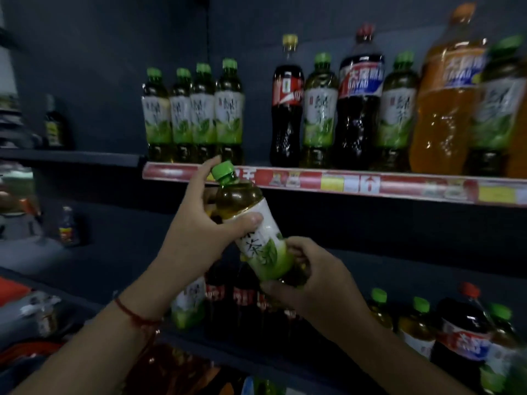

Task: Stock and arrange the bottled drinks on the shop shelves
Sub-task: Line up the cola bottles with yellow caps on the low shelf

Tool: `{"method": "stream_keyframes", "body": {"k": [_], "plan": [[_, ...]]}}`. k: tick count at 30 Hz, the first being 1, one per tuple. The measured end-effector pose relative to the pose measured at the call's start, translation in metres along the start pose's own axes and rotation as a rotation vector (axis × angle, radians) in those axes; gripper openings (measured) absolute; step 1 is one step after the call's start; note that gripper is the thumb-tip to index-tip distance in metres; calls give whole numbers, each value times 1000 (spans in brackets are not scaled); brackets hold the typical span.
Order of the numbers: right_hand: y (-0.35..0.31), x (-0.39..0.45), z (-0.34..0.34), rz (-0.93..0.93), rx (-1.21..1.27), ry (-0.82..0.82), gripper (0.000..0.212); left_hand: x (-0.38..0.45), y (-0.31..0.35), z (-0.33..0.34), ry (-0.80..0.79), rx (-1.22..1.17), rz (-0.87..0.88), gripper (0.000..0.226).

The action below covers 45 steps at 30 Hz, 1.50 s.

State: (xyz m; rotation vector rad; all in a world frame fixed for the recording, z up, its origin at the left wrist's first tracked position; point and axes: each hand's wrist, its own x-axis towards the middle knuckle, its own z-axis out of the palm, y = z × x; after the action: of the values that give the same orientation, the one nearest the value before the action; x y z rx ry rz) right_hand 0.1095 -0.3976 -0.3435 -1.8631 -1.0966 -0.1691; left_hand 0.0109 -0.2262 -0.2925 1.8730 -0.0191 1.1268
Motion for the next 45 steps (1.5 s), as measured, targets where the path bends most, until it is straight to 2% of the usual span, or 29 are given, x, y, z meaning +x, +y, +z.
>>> {"method": "stream_keyframes", "body": {"k": [5,11,17,22,27,29,31,34,39,45], "plan": [[-35,50,-13,-22,81,82,49,64,49,-26,-107,247,178,95],[-69,125,-21,-116,-53,196,69,149,86,-47,-197,516,281,99],[-82,164,-41,-127,-270,206,53,202,95,-41,-209,839,435,99],[-111,185,-89,-235,-385,295,44,224,90,-31,-183,773,407,95],[-138,251,-130,-259,-546,375,53,240,78,-16,-195,776,382,96],[-142,273,-136,-230,-635,336,58,245,69,-16,-209,756,339,98],[-143,291,-136,-185,-713,236,71,250,59,-17,-209,745,311,99],[-143,309,-133,-111,-736,164,83,259,47,-16,-211,810,344,102],[-143,312,-137,-95,-693,201,56,272,34,-11,-227,964,385,97],[-147,284,-148,-216,-538,260,52,271,24,-4,-188,1072,465,76]]}}
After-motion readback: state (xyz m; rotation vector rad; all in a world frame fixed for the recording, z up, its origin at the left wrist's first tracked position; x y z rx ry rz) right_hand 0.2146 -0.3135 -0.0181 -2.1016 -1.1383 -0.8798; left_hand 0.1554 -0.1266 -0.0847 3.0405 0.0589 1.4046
